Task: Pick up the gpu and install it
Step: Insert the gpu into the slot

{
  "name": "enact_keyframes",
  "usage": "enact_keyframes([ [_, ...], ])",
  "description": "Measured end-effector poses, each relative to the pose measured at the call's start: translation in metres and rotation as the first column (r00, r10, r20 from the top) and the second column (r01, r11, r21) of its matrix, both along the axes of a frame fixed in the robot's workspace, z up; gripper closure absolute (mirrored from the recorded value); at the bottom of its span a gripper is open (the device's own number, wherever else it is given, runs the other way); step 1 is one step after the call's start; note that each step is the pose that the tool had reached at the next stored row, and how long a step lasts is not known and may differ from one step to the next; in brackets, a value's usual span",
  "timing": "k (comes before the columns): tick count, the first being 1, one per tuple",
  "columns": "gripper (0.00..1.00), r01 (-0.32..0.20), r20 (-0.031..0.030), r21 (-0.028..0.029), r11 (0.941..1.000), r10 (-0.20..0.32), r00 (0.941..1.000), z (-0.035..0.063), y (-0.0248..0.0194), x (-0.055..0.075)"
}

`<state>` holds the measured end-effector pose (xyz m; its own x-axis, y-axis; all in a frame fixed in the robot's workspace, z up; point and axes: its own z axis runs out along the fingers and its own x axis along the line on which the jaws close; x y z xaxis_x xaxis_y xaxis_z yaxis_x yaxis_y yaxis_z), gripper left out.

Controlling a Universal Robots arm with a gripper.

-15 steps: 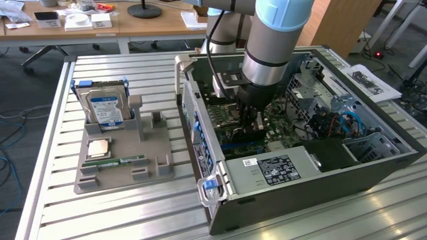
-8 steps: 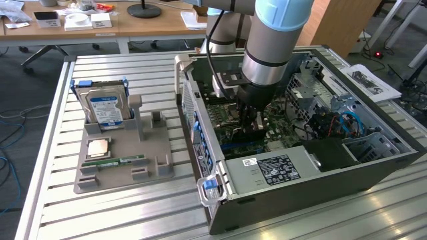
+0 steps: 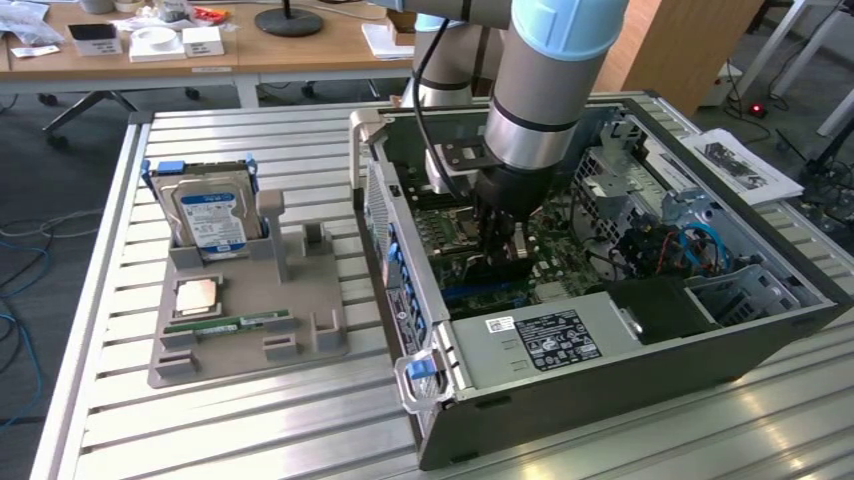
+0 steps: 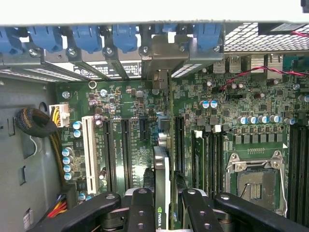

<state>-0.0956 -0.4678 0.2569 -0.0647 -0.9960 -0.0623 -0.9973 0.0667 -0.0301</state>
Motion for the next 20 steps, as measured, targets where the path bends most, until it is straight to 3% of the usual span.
enact_keyframes([
  [20, 0.73, 0.000, 0.0009, -0.0028, 1.0000, 0.000, 1.0000, 0.0000, 0.0000, -0.0011],
])
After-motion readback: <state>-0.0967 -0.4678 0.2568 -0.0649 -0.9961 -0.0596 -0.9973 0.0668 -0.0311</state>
